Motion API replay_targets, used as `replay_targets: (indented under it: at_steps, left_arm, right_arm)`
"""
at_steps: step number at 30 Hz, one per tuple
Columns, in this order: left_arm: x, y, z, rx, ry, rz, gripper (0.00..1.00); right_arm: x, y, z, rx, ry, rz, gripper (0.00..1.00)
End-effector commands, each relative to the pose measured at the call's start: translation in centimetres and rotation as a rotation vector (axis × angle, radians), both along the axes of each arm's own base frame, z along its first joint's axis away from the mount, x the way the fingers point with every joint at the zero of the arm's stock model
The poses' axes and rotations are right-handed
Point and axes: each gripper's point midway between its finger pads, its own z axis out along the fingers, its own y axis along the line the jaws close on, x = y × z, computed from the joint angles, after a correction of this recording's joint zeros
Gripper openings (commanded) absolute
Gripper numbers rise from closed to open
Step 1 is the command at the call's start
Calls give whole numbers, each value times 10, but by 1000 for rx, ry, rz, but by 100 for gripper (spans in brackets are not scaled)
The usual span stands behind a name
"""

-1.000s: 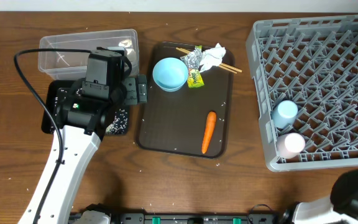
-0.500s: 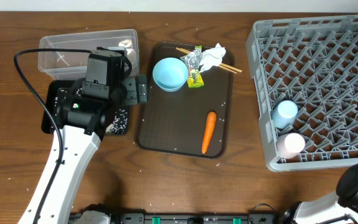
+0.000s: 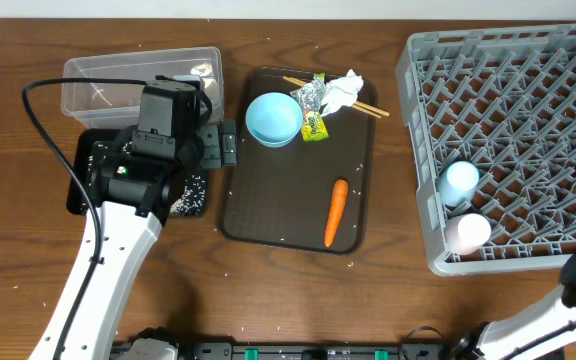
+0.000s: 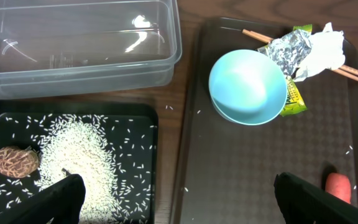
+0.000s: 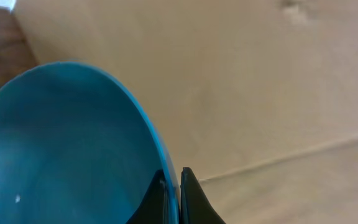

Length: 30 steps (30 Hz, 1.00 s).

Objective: Sort waste into correct bins and load items into the dishwasher rack
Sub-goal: 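Stand the blue plate upright at the back of the dish rack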

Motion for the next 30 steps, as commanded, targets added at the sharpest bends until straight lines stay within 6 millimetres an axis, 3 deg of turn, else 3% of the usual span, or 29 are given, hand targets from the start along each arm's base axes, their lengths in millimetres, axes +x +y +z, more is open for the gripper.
replay_targets:
  at_steps: [1, 10, 18, 21, 23, 24, 26, 29, 30]
  left_arm:
    - [3, 1, 5, -2, -9, 10, 98]
    - [3, 1, 5, -2, -9, 10, 98]
    - [3, 1, 5, -2, -9, 10, 98]
    - [3, 1, 5, -2, -9, 10, 98]
    - [3, 1, 5, -2, -9, 10, 98]
    - [3, 1, 5, -2, -9, 10, 98]
    - [3, 1, 5, -2, -9, 10, 98]
    - [3, 1, 5, -2, -9, 10, 98]
    - [3, 1, 5, -2, -9, 10, 98]
  right_arm:
    - [6, -6, -2, -20, 8, 23, 1]
    - [14, -3, -14, 1, 25, 57, 1]
    - [17, -4, -6, -24, 1, 59, 1]
    - [9, -4, -13, 59, -99, -18, 1]
    - [-3, 2, -33, 209, -186, -110, 4]
    - [-7, 4, -42, 262, -210, -143, 8]
    - [-11, 11, -59, 354, -213, -158, 25]
    - [-12, 31, -81, 495, -153, -95, 81]
    - [-15, 36, -85, 538, -154, -98, 92]
